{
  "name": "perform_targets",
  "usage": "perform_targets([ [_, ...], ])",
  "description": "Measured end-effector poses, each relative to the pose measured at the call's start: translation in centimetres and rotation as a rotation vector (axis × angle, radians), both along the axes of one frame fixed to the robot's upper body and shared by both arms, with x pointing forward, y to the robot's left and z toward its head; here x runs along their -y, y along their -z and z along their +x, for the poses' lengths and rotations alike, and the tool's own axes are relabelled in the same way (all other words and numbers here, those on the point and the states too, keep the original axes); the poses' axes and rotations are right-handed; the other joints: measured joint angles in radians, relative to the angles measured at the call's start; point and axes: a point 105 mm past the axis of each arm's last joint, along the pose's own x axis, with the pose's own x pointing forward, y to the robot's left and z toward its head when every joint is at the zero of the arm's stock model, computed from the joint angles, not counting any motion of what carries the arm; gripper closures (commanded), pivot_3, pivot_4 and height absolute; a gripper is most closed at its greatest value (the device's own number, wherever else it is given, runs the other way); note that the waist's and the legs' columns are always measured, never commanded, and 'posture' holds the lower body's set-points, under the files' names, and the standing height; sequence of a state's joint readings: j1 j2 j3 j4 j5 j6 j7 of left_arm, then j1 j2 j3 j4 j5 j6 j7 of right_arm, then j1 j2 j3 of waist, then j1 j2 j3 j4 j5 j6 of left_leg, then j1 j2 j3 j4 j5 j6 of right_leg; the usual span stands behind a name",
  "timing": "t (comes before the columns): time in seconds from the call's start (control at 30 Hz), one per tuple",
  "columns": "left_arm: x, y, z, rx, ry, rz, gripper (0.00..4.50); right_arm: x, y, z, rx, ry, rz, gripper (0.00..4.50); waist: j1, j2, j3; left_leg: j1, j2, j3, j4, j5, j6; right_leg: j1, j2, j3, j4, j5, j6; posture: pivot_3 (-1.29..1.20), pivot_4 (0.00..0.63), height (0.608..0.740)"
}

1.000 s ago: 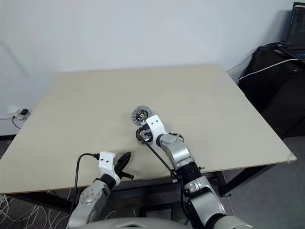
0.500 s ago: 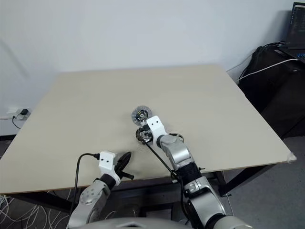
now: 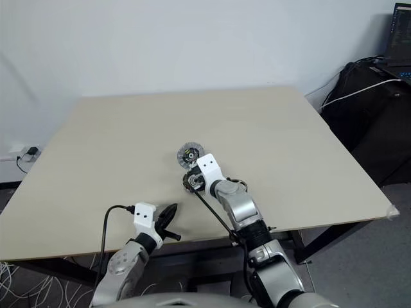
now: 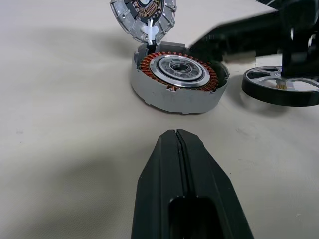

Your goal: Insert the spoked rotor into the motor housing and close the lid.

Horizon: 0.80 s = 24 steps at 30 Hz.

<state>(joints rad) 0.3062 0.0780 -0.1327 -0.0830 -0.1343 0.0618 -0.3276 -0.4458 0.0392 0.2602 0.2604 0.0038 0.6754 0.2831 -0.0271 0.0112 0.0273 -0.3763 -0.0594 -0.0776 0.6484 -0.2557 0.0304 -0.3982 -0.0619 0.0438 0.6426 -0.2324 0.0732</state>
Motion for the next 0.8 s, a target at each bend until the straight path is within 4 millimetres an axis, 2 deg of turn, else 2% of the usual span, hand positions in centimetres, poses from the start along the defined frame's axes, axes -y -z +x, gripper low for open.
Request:
perform_targets([
  [0.43,0.1,0.0,0.0,-0.002,-0.007,-0.008,4.5,-1.0,0.3,0.7,0.011,-0.026,-0.018,4.49,-0.001,0.0,0.0,0.0,0.0,0.0,0.0,0.0,0.0,0.0,0.0,0.0,0.0,0.0,0.0,0.0,0.0,0.74],
  [0.57,0.2,0.0,0.0,-0.002,-0.009,-0.009,4.5,-0.5,1.7,0.4,-0.029,-0.024,-0.051,4.49,-0.001,0.0,0.0,0.0,0.0,0.0,0.0,0.0,0.0,0.0,0.0,0.0,0.0,0.0,0.0,0.0,0.0,0.74],
  [0.8,0.1,0.0,0.0,-0.004,-0.014,-0.012,4.5,0.5,1.9,0.3,-0.016,-0.019,-0.071,4.49,0.0,0.001,-0.001,0.001,0.0,0.0,0.0,0.0,0.0,0.001,0.0,0.0,0.0,0.0,-0.001,0.0,0.0,0.74],
])
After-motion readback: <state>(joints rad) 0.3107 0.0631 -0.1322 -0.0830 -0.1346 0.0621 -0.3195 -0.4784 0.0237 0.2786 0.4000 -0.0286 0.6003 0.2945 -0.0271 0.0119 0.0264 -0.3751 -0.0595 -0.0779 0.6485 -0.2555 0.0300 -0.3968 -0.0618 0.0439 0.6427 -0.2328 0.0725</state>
